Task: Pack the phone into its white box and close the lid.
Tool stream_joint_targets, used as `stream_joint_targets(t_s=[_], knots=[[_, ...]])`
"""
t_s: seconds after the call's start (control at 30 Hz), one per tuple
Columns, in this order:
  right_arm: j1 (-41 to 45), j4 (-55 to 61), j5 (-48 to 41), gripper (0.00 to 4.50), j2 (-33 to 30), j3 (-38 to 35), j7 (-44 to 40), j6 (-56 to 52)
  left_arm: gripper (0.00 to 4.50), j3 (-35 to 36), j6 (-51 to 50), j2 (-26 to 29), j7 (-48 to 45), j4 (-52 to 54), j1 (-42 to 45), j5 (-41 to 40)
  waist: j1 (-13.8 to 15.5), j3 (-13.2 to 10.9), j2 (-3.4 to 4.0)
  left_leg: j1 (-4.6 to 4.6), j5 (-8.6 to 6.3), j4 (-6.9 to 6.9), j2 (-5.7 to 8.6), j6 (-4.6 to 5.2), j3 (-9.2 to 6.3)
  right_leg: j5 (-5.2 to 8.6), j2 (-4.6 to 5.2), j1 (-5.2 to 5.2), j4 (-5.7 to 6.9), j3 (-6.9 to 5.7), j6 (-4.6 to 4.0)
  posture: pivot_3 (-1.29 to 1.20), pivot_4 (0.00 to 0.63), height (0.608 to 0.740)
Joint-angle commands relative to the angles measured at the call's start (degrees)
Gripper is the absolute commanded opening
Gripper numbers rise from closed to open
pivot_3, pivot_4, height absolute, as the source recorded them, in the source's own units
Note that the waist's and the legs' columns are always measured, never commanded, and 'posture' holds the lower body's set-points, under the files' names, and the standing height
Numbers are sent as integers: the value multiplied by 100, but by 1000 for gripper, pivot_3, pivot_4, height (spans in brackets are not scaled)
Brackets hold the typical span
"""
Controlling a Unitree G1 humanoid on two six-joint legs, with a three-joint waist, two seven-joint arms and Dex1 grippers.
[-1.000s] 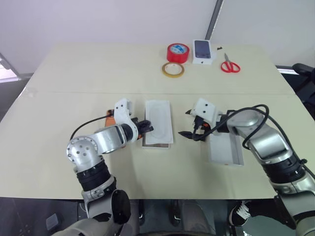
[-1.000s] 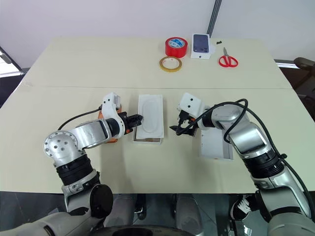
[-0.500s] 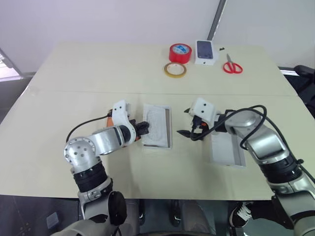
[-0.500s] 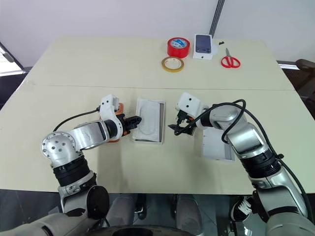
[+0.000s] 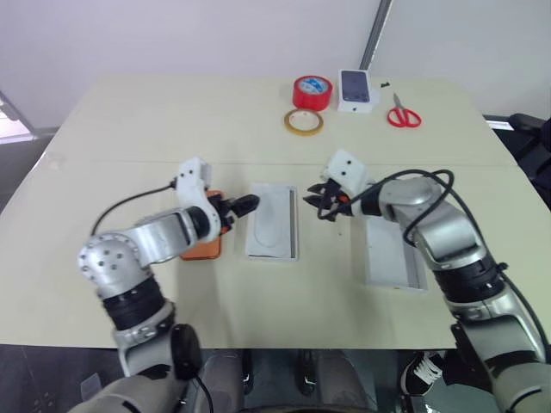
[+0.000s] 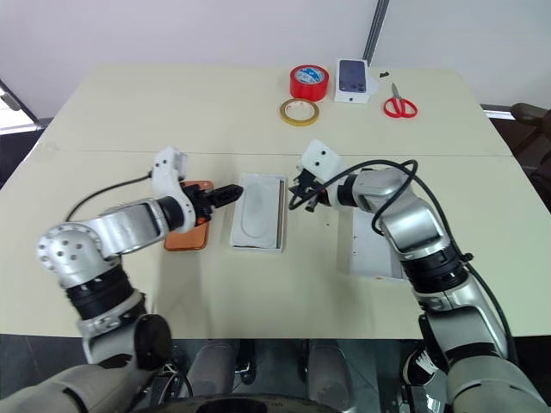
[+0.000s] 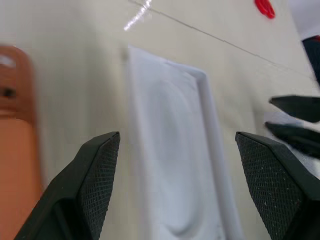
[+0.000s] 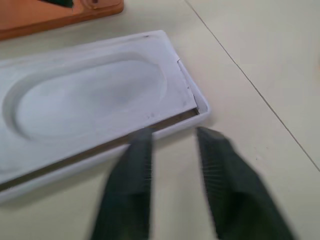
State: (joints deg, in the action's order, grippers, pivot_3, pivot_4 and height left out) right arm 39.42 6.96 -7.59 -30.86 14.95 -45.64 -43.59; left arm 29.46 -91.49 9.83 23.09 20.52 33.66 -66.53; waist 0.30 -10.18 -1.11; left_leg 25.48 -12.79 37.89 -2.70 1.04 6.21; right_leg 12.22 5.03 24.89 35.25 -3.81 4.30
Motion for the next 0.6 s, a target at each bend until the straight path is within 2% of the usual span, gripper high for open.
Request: stream_joint_targets(t_s=[0.03,0.17,0.3,0.4,0.6], knots=[[372,47,30,106,469,92,365,-337,3871,-588,578,1122,-1066,518,-380,458,-37,1,4,0,2,-3,-1,-3,1,0,0,3,3,0,0,0,150,740],[718,-505,225,106,1212,202,996,-623,3871,-1343,2121,2625,-2911,1026,-1395,1407,-120,2,3,1,4,-29,-3,-42,11,-4,11,27,10,3,-8,0,150,740],[898,-1016,455,106,1631,427,1329,-584,3871,-1557,3349,3441,-4325,1185,-2324,2024,-110,3,3,4,17,-77,3,-67,20,-9,39,54,-3,5,-19,0,150,740],[976,-1353,682,106,1869,670,1525,-486,3871,-1546,3899,3770,-5063,1227,-2847,2255,-154,3,5,16,18,-92,1,-71,24,-9,44,75,-8,11,-21,0,150,740],[980,-1600,1026,106,1979,991,1625,-377,3871,-1397,4370,3911,-5751,1369,-3427,2355,-160,3,8,96,26,-87,0,-81,28,-15,45,160,6,18,-29,0,150,740]])
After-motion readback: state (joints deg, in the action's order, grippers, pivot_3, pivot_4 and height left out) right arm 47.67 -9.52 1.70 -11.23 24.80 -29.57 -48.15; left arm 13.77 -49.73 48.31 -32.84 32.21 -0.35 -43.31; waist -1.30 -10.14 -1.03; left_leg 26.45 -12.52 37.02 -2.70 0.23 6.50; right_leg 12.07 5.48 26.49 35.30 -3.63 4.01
